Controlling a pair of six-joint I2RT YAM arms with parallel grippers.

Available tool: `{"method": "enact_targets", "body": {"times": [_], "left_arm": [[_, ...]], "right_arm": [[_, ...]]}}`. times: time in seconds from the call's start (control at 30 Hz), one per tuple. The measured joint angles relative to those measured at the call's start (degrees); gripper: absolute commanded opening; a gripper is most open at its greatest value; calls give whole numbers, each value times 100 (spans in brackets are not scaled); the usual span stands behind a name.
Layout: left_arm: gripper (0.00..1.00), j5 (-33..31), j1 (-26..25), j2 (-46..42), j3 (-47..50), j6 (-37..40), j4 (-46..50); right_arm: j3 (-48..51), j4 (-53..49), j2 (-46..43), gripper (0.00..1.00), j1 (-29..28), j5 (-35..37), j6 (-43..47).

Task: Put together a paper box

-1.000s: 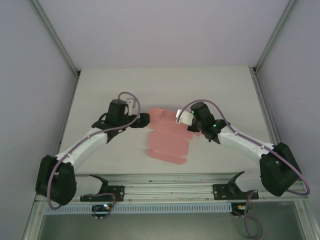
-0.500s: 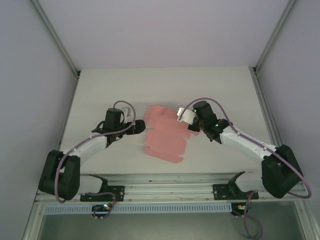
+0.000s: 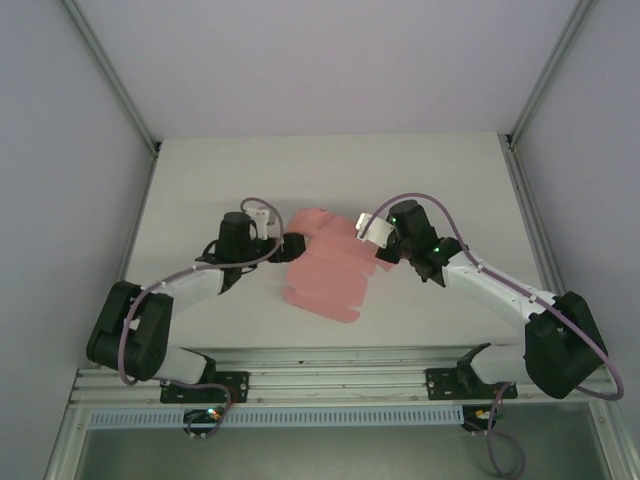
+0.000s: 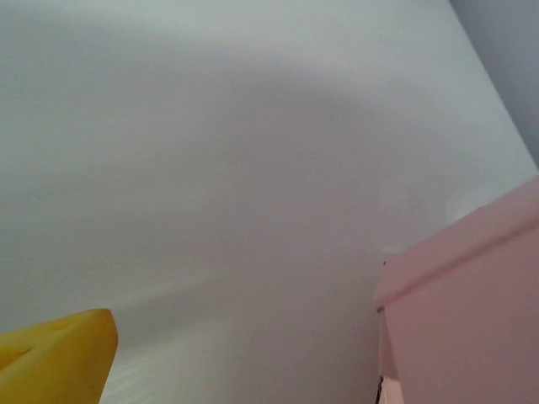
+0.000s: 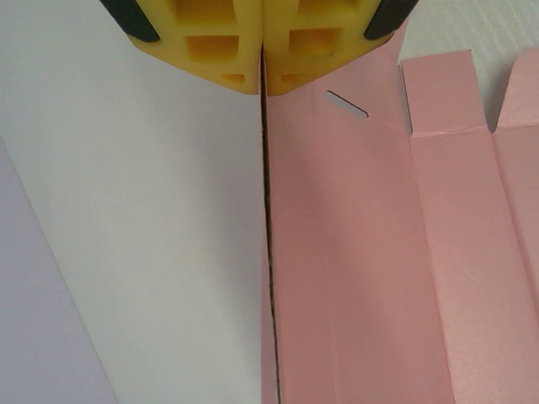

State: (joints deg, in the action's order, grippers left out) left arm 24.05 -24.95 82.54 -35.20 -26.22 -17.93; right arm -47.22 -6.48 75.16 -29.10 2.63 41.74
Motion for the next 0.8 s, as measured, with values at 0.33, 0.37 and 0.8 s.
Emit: {"method": "enact_targets", "body": {"times": [0.33, 0.37, 0.8], "left_arm": [[100, -973, -614, 385, -267, 48, -74], [100, -1019, -614, 354, -264, 50, -68], [100, -1082, -260, -1394, -114, 17, 1294]], "right_arm": [[26, -109, -83, 0, 39, -138, 2], [31, -92, -83, 0, 33, -101, 7], [389, 2048, 1088, 0, -636, 2002, 1591]]}}
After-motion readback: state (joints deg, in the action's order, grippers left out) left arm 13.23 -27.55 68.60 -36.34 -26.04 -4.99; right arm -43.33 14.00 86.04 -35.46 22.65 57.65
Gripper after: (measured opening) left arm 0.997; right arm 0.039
